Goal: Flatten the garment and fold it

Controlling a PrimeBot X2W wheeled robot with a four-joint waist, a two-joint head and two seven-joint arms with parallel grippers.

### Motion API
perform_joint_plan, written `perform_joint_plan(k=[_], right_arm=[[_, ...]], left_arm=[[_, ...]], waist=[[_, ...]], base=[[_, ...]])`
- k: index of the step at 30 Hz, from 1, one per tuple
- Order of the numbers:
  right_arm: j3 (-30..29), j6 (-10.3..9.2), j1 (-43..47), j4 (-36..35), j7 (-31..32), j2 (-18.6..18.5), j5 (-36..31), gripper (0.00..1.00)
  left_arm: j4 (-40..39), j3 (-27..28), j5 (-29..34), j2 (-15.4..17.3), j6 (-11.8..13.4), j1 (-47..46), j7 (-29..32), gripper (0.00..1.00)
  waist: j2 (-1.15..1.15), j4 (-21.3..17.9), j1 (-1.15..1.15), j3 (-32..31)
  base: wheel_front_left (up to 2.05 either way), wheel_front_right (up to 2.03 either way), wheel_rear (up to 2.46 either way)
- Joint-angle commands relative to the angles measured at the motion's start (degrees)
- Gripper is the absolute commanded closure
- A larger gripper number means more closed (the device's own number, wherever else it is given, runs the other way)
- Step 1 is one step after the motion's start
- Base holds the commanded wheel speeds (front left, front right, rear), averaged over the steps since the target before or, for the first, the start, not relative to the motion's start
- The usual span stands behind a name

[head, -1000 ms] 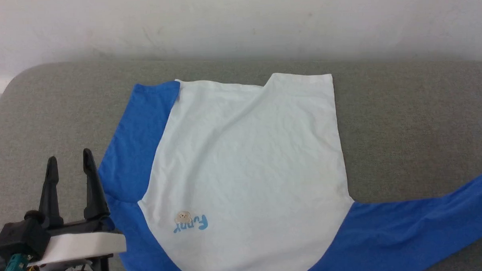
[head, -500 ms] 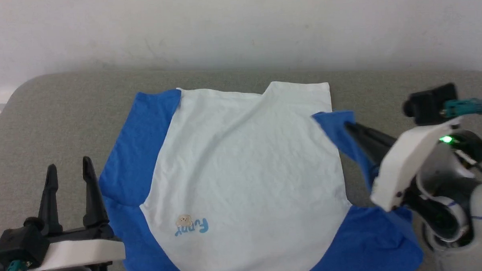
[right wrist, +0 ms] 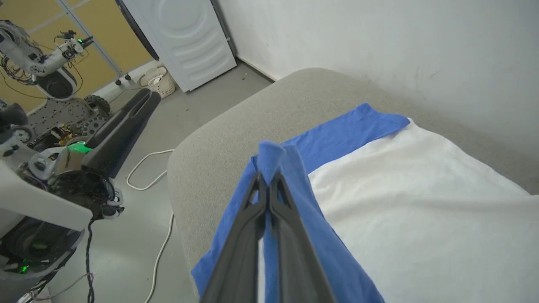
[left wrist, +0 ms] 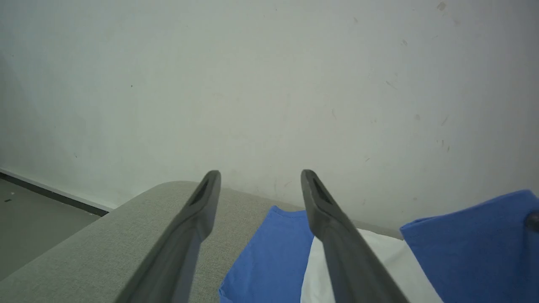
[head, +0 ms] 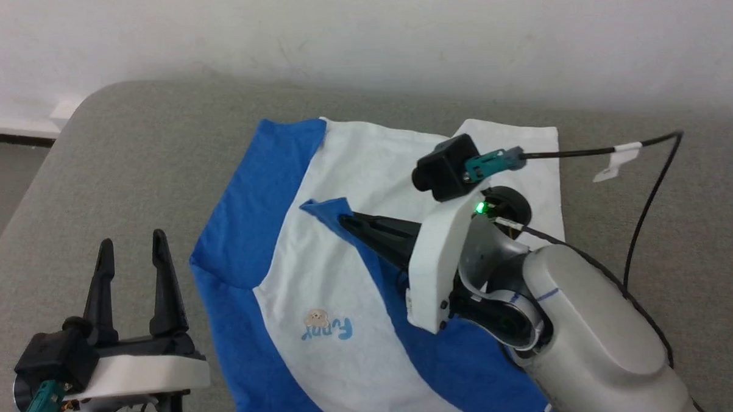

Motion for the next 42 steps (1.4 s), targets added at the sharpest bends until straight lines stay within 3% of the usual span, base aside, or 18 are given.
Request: perform_joint_plan(k=[1, 11, 12, 13, 20, 24, 31, 37, 42], right_arm=[[0.9, -0.05, -1.5, 1.0, -1.0, 0.2, 0.6, 1.0], [12.2, -0.05, -9.6, 16.4, -9.3, 0.2, 6.1, 1.0], [13.3, -0.05, -10.0, 17.5, -9.5, 0.2, 6.7, 0.89], [14.2, -0.05, -10.5, 18.4, -10.0, 0.2, 7.2, 0.0], [14.6, -0.05, -14.3, 20.8, -15.2, 0.2, 13.1, 0.0], [11.2, -0.05, -16.6, 21.3, -19.4, 0.2, 13.6, 0.0], [-4.5, -0.05, -13.5, 21.1, -28.3, -1.5, 4.9, 0.0], [-21.0, -0.05, -0.8, 14.2, -31.4, -4.7, -4.2, 0.0], [-34.1, -0.05, 11.4, 5.9, -29.9, -2.9, -9.9, 0.0]], left_arm=[[0.2, -0.1, -0.2, -0.1, -0.2, -1.0, -0.1, 0.0], [1.3, -0.4, -0.6, -0.5, -0.2, -1.3, -0.6, 0.0], [1.3, -0.4, -0.6, -0.5, -0.2, -1.3, -0.6, 0.0], [1.4, -0.5, -0.7, -0.6, -0.2, -1.4, -0.7, 0.0], [1.6, -0.2, -0.8, -0.4, -0.1, -1.7, -0.9, 0.0], [1.4, 0.2, -0.7, 0.1, 0.0, -1.6, -0.9, 0.0], [1.3, 0.5, -0.9, 1.0, 0.3, -1.3, -0.3, 0.0], [1.5, 0.4, -1.1, 1.3, 0.4, -0.7, 0.2, 0.0], [2.1, 0.4, -1.6, 1.8, 0.4, -1.0, 1.3, 0.0]], waist=[[0.0, 1.8, 0.0, 1.1], [0.0, 4.3, 0.0, 2.8], [0.0, 4.3, 0.0, 2.9], [0.0, 4.3, 0.0, 3.1], [0.0, 2.4, 0.0, 3.5], [0.0, 0.9, 0.0, 3.0], [0.0, -1.7, 0.0, 1.4], [0.0, -3.5, 0.0, 0.5], [0.0, -4.7, 0.0, 0.9]], base=[[0.0, 0.0, 0.0], [0.0, 0.0, 0.0], [0.0, 0.0, 0.0], [0.0, 0.0, 0.0], [0.0, 0.0, 0.0], [0.0, 0.0, 0.0], [0.0, 0.0, 0.0], [0.0, 0.0, 0.0], [0.0, 0.0, 0.0]])
